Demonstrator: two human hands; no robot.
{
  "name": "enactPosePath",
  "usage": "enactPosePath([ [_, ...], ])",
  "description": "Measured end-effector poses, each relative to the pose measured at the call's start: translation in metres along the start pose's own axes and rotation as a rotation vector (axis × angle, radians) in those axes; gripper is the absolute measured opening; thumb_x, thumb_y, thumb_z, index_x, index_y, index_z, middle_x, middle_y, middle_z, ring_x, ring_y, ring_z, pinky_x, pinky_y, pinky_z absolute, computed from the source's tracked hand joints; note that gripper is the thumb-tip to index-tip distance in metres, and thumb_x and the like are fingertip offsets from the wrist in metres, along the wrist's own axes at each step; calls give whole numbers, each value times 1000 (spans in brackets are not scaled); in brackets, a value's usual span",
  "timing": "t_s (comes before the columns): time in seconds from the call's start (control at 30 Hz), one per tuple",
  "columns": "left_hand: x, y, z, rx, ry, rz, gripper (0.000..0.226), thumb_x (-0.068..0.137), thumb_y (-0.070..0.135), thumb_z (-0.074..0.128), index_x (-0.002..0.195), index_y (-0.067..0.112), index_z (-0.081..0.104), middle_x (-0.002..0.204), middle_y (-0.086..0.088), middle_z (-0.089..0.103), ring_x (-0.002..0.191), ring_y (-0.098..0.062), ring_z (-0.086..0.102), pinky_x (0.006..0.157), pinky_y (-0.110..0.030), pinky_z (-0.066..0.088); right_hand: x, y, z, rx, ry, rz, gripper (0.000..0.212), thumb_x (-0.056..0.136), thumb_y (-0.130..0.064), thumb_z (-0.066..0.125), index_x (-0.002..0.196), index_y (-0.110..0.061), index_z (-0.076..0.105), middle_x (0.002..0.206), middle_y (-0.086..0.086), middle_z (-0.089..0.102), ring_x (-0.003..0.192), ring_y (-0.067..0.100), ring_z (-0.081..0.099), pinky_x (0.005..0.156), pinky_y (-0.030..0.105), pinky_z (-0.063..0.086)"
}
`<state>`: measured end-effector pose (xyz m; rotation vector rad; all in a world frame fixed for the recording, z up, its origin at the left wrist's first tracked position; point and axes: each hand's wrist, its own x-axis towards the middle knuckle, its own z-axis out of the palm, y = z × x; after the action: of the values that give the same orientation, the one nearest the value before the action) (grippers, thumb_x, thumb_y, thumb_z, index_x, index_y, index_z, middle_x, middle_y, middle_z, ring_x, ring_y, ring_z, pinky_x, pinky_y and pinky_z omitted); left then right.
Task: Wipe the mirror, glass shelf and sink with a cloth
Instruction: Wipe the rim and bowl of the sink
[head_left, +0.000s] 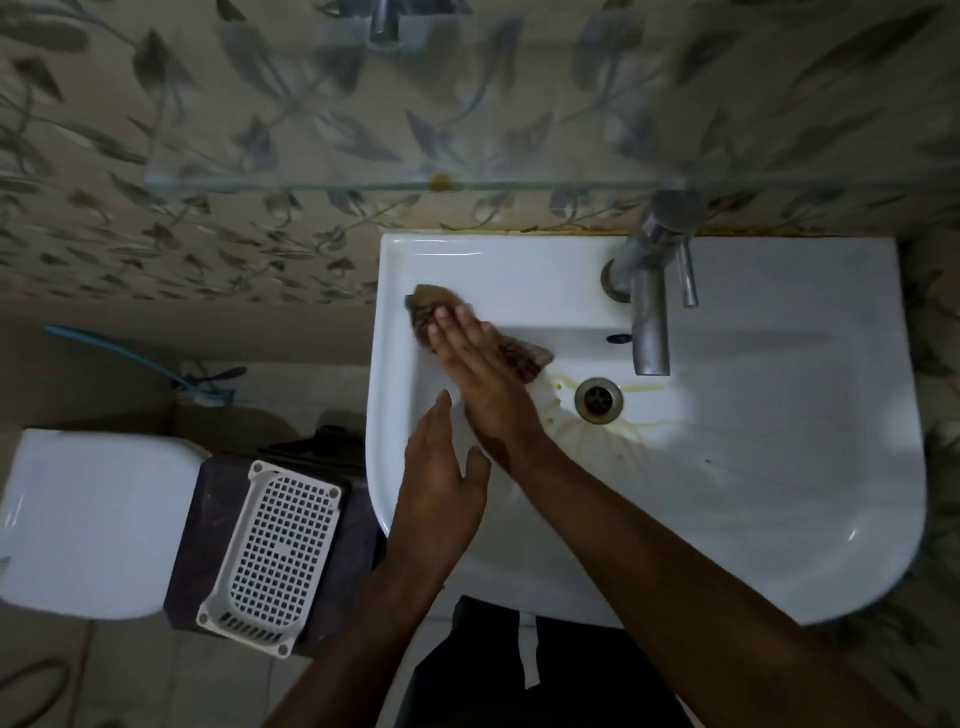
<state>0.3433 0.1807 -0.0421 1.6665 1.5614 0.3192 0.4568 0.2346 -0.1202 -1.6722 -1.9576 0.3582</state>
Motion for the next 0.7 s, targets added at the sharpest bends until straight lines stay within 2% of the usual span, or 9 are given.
enactPosePath([
  [0.07,0,-1,-8,7,41,18,65,95,11,57,153,14,29,154,-2,38,143,-17,33,113,-22,23,12,-9,5,44,-68,-28,61,90,8,24,149,2,36,158,16,32,149,34,24,124,47,17],
  [0.23,3,-4,-20,-11,78,70,66,93,6,58,153,15,32,152,1,40,139,-17,39,115,-35,33,-3,-16,-4,191,-93,83,62,91,18,38,150,2,32,160,17,27,152,30,19,125,40,16],
  [0.3,4,-1,-23,-34,80,107,66,91,3,56,151,18,35,144,14,42,132,-4,40,110,-17,31,-21,-25,-3,293,-109,178,57,96,8,50,150,-5,38,159,10,35,148,13,29,121,28,24],
  [0.37,5,1,-26,-82,84,129,65,89,-1,55,149,20,40,134,24,45,124,13,39,100,-1,26,-28,-32,-1,343,-102,347,41,96,-18,61,137,-17,59,140,-2,59,129,-7,49,109,16,35],
  [0.43,3,2,-28,-109,106,150,66,88,-3,54,146,26,41,125,35,43,118,23,38,93,3,27,-24,-40,5,529,-92,547,32,88,-41,73,112,-20,76,111,1,75,107,3,68,94,20,49],
  [0.47,2,2,-29,-110,125,168,66,88,-1,54,144,30,38,123,38,41,117,25,38,93,4,27,-17,-41,2,552,-100,611,32,88,-42,74,109,-19,78,106,1,76,102,6,70,88,18,52],
  [0.57,0,-3,-34,-109,164,217,66,89,5,54,144,35,32,134,27,43,125,11,40,102,-2,29,-3,-48,0,550,-13,667,39,98,-24,63,137,-17,59,122,-3,69,105,-1,64,88,7,45],
  [0.63,-1,-8,-38,-126,181,229,63,91,5,53,145,34,36,137,24,45,128,5,44,106,-10,34,-13,-54,2,588,-47,573,36,98,-34,62,131,-19,65,125,-1,69,114,6,62,89,11,48],
  [0.7,2,-15,-39,-125,198,229,54,93,3,53,141,28,48,136,21,51,127,0,50,106,-19,40,-39,-58,6,673,55,491,36,102,-34,54,132,-16,64,125,-4,67,120,5,58,98,18,47],
])
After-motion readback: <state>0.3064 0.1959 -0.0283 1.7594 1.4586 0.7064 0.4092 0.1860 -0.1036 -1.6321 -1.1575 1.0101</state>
